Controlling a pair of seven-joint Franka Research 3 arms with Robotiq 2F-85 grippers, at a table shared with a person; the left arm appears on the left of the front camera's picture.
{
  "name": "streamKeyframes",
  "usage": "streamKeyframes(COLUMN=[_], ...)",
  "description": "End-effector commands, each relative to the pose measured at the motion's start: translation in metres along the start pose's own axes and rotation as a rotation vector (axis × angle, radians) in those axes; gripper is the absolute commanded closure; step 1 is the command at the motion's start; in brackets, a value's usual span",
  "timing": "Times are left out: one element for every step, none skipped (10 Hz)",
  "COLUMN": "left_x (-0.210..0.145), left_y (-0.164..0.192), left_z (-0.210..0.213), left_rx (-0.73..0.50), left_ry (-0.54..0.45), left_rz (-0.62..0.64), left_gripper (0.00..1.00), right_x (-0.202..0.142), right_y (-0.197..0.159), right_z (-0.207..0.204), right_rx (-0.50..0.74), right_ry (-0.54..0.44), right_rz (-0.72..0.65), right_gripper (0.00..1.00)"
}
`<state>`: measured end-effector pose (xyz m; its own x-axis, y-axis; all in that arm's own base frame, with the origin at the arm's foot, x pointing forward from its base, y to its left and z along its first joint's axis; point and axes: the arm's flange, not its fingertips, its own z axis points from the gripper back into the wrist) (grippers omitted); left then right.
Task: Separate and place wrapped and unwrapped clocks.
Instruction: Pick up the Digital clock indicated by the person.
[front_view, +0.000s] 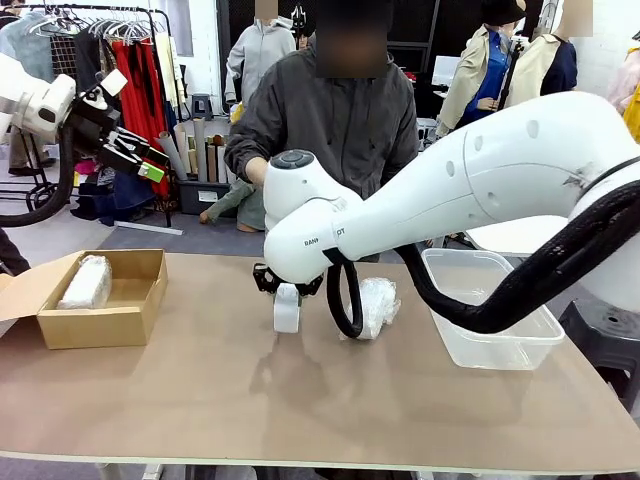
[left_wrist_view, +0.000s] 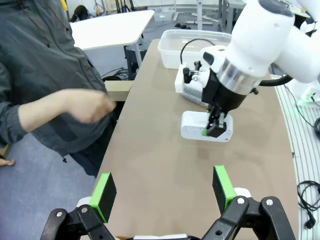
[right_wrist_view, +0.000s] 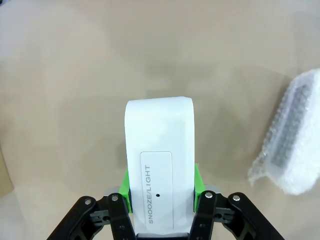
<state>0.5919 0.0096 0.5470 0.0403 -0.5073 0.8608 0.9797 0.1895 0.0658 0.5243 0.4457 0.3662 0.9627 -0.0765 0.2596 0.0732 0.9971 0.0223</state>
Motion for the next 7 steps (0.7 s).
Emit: streamKeyframes(left_x=[0.001, 0.001, 0.001, 0.001, 0.001, 0.001, 0.001], left_y=[0.001, 0.001, 0.001, 0.001, 0.001, 0.001, 0.001], left_z=[0.001, 0.001, 0.001, 0.001, 0.001, 0.001, 0.001], left_rx=[0.005, 0.005, 0.005, 0.005, 0.005, 0.005, 0.005], left_ry=[-0.013, -0.013, -0.013, -0.013, -0.013, -0.013, -0.013], left_rz=[0.001, 0.001, 0.001, 0.001, 0.001, 0.001, 0.001], left_gripper=[0.00, 0.00, 0.00, 0.00, 0.00, 0.00, 0.00], right_x=[-0.009, -0.013, -0.015, -0.015, -0.013, -0.011, -0.006], right_y=[0.007, 0.013, 0.018, 0.024, 0.030, 0.034, 0.037], right_z=[0.039, 0.059, 0.079, 0.099, 0.123, 0.142, 0.158], right_rx=[-0.019, -0.011, -0.026, -0.001, 0.010, 0.002, -0.026], right_ry=[0.066, 0.097, 0.115, 0.133, 0.141, 0.122, 0.106], right_rz=[0.091, 0.121, 0.122, 0.130, 0.153, 0.209, 0.230], right_gripper=[1.00, 1.00, 1.00, 1.00, 1.00, 1.00, 1.00])
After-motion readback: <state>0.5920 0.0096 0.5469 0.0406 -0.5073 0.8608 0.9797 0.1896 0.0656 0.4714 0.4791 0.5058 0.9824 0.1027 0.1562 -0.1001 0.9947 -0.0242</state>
